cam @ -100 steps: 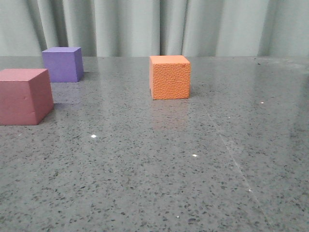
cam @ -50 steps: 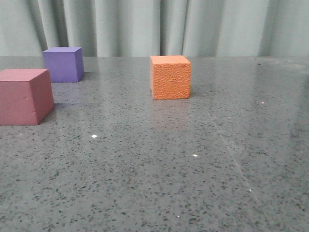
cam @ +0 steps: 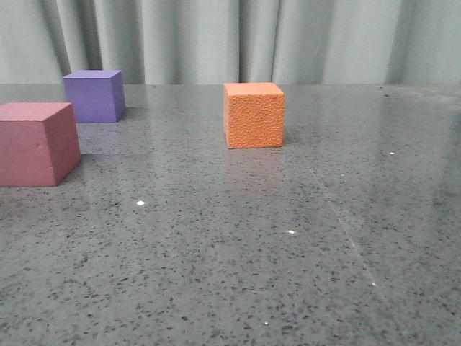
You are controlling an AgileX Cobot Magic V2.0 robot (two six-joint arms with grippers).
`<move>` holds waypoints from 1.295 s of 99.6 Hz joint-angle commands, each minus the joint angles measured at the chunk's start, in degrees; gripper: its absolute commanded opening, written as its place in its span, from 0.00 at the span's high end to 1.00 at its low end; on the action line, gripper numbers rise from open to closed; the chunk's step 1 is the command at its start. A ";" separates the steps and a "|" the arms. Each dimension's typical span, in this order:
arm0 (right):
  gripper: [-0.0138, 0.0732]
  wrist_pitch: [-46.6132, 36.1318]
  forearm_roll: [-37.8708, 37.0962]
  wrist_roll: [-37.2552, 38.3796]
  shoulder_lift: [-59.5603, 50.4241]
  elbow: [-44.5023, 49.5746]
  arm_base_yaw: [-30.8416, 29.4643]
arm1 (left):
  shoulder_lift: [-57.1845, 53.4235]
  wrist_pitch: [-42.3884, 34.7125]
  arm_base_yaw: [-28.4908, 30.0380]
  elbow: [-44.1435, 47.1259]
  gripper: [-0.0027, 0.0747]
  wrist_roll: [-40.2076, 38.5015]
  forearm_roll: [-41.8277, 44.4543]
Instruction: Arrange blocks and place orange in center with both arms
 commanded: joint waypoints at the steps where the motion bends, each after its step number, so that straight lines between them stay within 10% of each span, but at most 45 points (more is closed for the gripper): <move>1: 0.92 -4.85 -0.15 -0.48 -0.50 -0.81 -0.18 | 0.62 -4.11 0.14 -2.14 0.99 -0.02 -0.70; 26: 0.92 -4.85 -0.15 -0.48 -0.50 -0.81 -0.18 | 0.63 -5.35 0.14 -2.14 0.85 -0.02 -0.89; 49: 0.92 -4.85 -0.15 -0.48 -0.50 -0.81 -0.18 | 0.63 -6.47 0.14 -2.14 0.03 -0.02 -0.89; 96: 0.92 -4.85 -0.15 -0.48 -0.50 -0.81 -0.18 | 1.11 -13.74 -1.57 -2.14 0.16 -0.02 -4.61; 129: 0.92 -4.85 -0.15 -0.48 -0.50 -0.81 -0.18 | 16.29 -17.78 -19.54 -11.29 0.16 -0.28 -6.51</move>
